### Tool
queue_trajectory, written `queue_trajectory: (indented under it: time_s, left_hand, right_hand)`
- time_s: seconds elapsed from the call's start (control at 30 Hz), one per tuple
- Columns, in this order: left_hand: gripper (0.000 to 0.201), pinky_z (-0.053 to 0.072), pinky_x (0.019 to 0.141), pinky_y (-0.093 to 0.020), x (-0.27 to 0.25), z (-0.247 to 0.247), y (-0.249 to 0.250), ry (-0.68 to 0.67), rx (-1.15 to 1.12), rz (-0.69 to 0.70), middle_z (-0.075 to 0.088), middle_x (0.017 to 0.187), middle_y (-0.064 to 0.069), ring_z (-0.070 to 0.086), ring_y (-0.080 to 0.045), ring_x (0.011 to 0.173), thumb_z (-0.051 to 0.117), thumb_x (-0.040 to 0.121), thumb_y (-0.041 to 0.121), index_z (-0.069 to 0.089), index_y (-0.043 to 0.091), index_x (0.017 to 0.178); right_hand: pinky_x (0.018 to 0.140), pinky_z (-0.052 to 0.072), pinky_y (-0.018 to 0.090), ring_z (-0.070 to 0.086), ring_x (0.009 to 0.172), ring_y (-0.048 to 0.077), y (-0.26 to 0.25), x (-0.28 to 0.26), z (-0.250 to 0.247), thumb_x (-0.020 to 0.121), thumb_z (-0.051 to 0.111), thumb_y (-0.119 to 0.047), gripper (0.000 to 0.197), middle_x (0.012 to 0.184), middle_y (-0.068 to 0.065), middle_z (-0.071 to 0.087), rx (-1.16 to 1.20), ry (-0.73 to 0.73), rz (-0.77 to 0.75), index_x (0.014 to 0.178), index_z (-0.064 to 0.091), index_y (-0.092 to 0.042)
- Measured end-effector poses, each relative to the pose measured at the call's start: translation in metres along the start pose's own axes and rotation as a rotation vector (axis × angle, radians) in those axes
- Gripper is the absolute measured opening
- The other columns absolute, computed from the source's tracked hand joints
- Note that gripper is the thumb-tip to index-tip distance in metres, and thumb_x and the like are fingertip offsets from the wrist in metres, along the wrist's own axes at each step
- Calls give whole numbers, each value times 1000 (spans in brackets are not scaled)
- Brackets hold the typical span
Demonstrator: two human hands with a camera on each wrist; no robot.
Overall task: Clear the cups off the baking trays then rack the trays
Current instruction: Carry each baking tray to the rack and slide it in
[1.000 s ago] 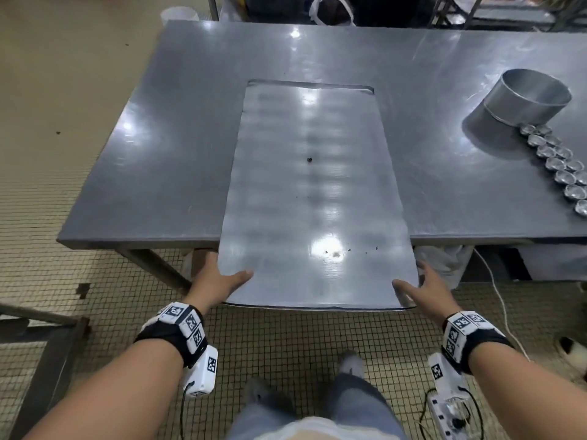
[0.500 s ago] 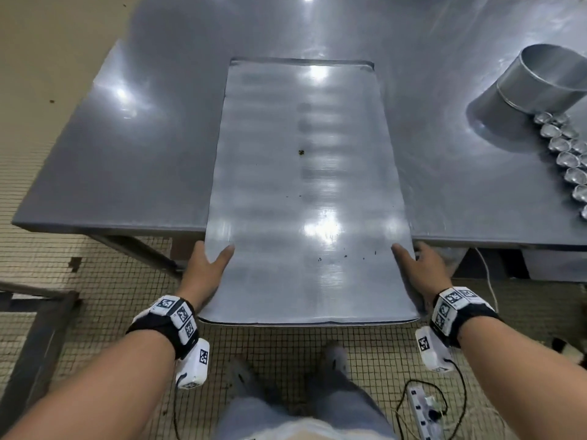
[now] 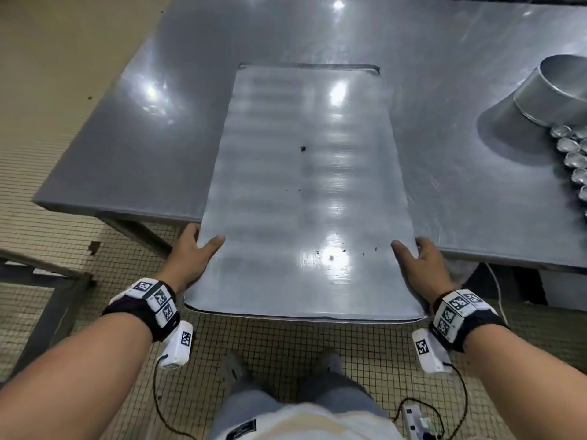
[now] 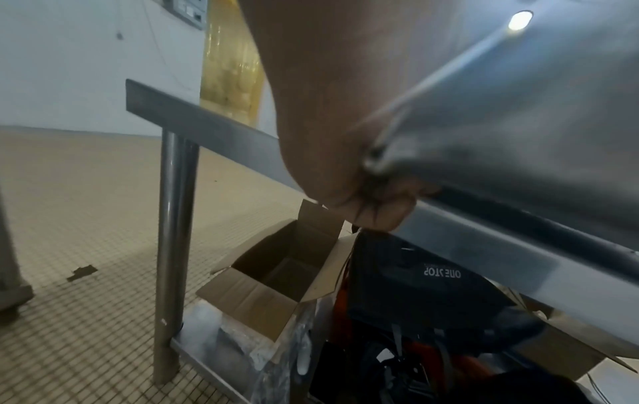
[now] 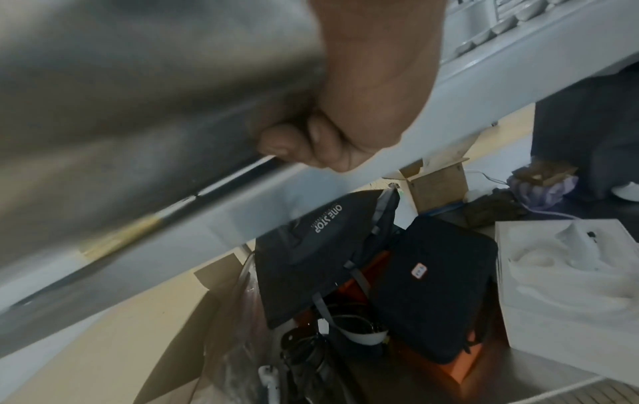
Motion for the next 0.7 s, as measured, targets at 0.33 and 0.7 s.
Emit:
queue_trajectory:
  time_s: [0.33,0.7]
  left_hand:
    - [34,51,66,-29,-16,-9,47,176,-25,74,71,97,-1,69,-18,85,73,91,37,65,10,110]
    - [29,53,64,-28,-64,-62,58,356,-163,85,72,95,-4,69,-18,82,75,91,25,65,3,107]
  right_hand:
    - [57,50,25,69,67,14,-54,21,-47,87,72,-48,31,79,-2,73,60,-1,-179,86,68,-17]
    - [73,62,44,75,77,24,-120,45,-24,67,78,-64,55,88,2,78,136,-150,-307,103,65,-25]
Point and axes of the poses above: each hand's wrist, its own x-axis towards the middle knuckle, its own z-axis out of the palm, y = z × x, the point moved 1 cm from there along x, towards the middle knuckle
